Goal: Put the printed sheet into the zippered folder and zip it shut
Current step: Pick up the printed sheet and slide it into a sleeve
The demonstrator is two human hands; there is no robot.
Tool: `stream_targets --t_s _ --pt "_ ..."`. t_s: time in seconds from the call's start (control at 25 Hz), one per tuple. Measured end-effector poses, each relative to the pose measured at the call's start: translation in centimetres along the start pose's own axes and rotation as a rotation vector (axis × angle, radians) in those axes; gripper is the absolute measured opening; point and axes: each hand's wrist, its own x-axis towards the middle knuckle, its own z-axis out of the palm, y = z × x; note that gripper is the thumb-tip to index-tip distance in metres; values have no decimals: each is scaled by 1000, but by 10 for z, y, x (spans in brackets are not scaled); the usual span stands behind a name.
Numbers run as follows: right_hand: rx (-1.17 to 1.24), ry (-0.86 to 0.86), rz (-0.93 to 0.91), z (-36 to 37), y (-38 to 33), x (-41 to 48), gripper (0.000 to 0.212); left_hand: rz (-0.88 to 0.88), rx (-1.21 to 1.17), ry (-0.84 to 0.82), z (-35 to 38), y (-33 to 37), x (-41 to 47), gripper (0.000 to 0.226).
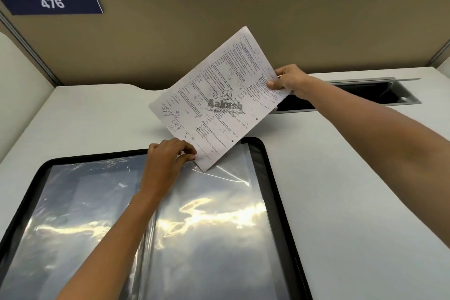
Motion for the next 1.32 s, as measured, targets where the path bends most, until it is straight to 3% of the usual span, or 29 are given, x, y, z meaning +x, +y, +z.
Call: stream_targets --t_s 0.28,0.48,0.56,0.64,0.76,0.84,1.04,1.2,1.32 --pt "-165 -64 -39 10 -15 14 23 26 -131 -37 -2 1 7 11" --pt "-265 -60 -93 22 -18 27 20 -209 -128 219 -15 -13 31 39" --pt "-277 -65 -99 23 -19 29 21 -374 -69 107 -19 -21 47 49" --pt "-304 -75 -117 23 -22 28 22 -491 -157 -61 -20 -26 57 48" --pt "-361 -59 -157 22 -29 25 27 -517 -246 -152 -18 -32 55 35" --pt "-258 -28 -160 18 -31 20 29 -521 -274 -91 -16 -36 49 29" --pt "443 -53 -32 32 -15 -9 45 -575 -374 17 -7 -38 40 26" --pt "402 -169 -25 72 21 -30 37 -609 -400 64 0 -33 37 25" --pt "370 -82 -40 92 33 -36 32 -613 -403 50 -2 -34 35 27"
